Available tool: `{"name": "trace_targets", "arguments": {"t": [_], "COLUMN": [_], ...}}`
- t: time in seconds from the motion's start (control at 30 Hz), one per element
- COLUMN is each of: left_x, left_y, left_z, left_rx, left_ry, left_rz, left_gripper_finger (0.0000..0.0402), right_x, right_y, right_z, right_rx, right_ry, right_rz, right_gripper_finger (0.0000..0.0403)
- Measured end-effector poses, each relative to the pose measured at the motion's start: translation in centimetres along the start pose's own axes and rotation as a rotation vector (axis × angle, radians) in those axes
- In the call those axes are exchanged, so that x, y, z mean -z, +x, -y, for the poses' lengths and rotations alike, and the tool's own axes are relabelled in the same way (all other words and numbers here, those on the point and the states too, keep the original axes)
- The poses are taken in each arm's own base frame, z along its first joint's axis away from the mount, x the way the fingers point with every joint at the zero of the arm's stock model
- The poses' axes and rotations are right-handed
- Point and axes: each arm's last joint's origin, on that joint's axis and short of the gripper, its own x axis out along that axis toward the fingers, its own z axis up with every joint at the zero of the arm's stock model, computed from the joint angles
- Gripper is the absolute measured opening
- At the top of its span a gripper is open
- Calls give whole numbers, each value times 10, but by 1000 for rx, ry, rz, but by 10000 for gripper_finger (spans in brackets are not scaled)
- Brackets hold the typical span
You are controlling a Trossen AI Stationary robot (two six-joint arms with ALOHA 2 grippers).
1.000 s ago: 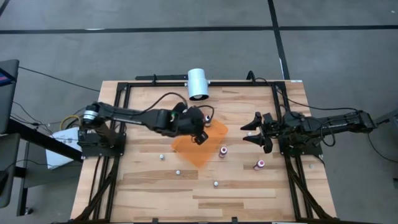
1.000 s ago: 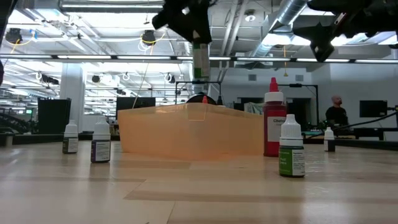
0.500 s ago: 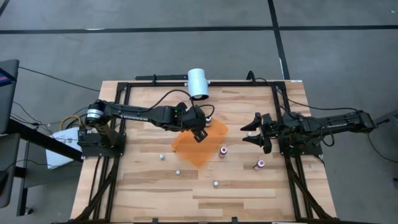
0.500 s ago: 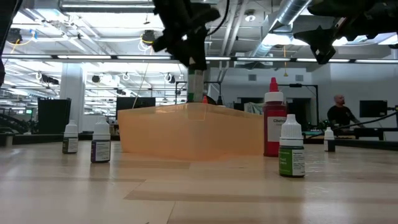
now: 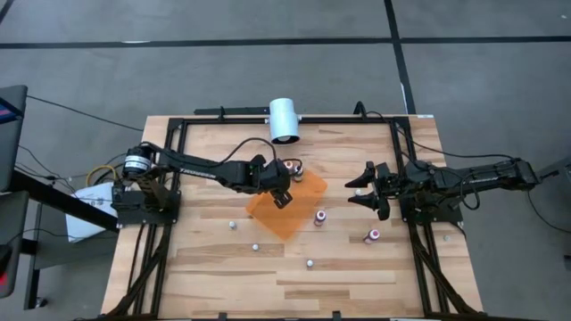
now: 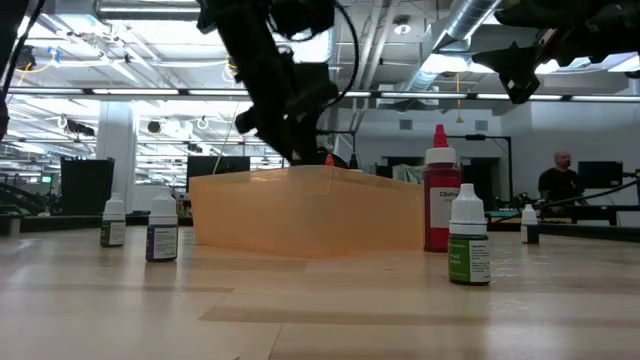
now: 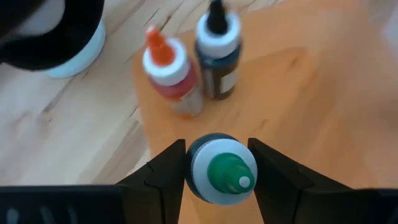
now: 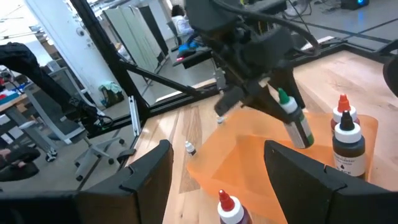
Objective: Pick & Place food coloring
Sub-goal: Put the big green food coloring bottle into the orange bin
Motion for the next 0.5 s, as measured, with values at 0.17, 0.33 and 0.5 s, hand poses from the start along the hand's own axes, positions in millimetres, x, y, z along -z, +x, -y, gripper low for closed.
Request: {"name": "trace_targets", "arguments": {"t": [0.17,0.33,0.5], "left_x": [0,2,2], "left_y": [8,16,19], "left_z": [-5,-11,-17], "left_rx": [25,60,42], "left_ry": [20,6,4], "left_rz": [32,32,24], "left_gripper_finger": [147,147,147], "right_x": [0,0,0], "right_y": [0,0,0], "right_z": [0,1,1], "right_rx": [12,25,25], "right_ry": [10,19,34], "right_rz": [4,9,9], "right_gripper_finger": [240,240,240]}}
